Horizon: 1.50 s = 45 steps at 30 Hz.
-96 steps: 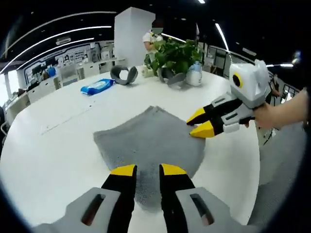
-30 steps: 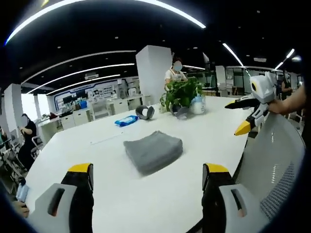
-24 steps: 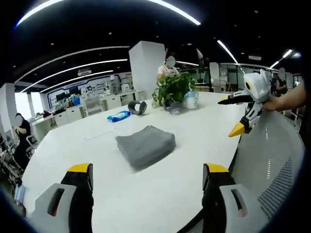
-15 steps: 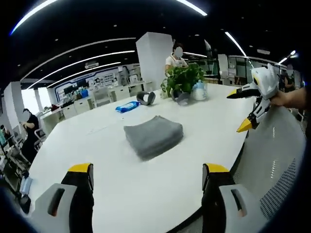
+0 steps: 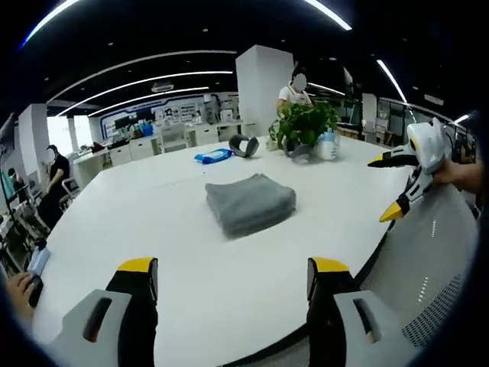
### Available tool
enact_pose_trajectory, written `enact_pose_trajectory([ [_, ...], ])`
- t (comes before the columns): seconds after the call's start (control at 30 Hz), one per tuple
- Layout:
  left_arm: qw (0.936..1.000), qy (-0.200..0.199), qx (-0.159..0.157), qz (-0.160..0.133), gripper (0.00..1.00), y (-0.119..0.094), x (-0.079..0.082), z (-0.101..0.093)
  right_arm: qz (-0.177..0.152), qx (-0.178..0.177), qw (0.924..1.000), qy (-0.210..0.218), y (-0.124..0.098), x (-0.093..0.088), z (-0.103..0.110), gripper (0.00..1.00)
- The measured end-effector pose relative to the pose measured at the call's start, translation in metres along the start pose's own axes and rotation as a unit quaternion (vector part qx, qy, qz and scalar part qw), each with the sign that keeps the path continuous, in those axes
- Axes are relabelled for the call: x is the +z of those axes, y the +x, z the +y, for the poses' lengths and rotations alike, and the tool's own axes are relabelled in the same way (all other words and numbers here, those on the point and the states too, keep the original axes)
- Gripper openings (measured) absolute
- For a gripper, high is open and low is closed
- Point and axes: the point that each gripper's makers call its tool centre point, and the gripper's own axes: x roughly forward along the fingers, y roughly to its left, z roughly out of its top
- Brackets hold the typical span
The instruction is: Fold the towel on the table until its edges align and the towel forms a compact rectangular stack.
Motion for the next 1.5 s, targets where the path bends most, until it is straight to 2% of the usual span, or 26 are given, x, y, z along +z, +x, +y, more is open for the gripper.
enact_pose_trajectory([
  [0.1, 0.9998, 0.010, -0.006, 0.015, 0.78, 0.002, -0.004, -0.003, 0.008, 0.006, 0.9999, 0.002, -0.001, -0.003, 0.002, 0.85],
  [0.13, 0.9997, 0.012, -0.008, 0.020, 0.76, 0.002, -0.006, -0.003, 0.019, 0.008, 0.9998, -0.004, 0.000, -0.007, 0.003, 0.84],
  [0.2, 0.9985, 0.019, -0.016, 0.049, 0.74, 0.002, -0.015, -0.005, 0.061, 0.010, 0.9979, -0.022, -0.001, -0.020, 0.004, 0.83],
  [0.23, 0.9983, 0.019, -0.018, 0.051, 0.73, 0.003, -0.016, -0.007, 0.067, 0.008, 0.9975, -0.021, 0.000, -0.023, 0.004, 0.83],
  [0.33, 0.9982, 0.025, -0.021, 0.050, 0.73, 0.002, -0.015, -0.008, 0.050, 0.012, 0.9987, -0.002, -0.001, -0.019, 0.005, 0.83],
  [0.57, 0.9992, 0.013, -0.014, 0.036, 0.73, 0.001, -0.010, -0.005, 0.046, 0.015, 0.9988, -0.002, -0.002, -0.017, 0.006, 0.81],
  [0.77, 0.9987, 0.017, -0.018, 0.045, 0.73, 0.002, -0.012, -0.006, 0.057, 0.018, 0.9982, 0.011, -0.001, -0.021, 0.006, 0.80],
  [0.93, 0.9988, 0.009, -0.024, 0.043, 0.72, 0.003, -0.013, -0.007, 0.059, 0.023, 0.9979, 0.004, -0.001, -0.021, 0.009, 0.78],
  [1.17, 0.9982, 0.003, -0.024, 0.054, 0.70, 0.001, -0.017, -0.008, 0.077, 0.037, 0.9963, -0.008, 0.000, -0.027, 0.015, 0.78],
  [1.37, 0.9972, 0.006, -0.030, 0.068, 0.70, 0.002, -0.021, -0.010, 0.078, 0.043, 0.9959, -0.010, 0.000, -0.028, 0.017, 0.77],
  [1.5, 0.9978, 0.005, -0.027, 0.061, 0.70, 0.002, -0.018, -0.009, 0.079, 0.045, 0.9957, -0.014, 0.000, -0.029, 0.017, 0.77],
])
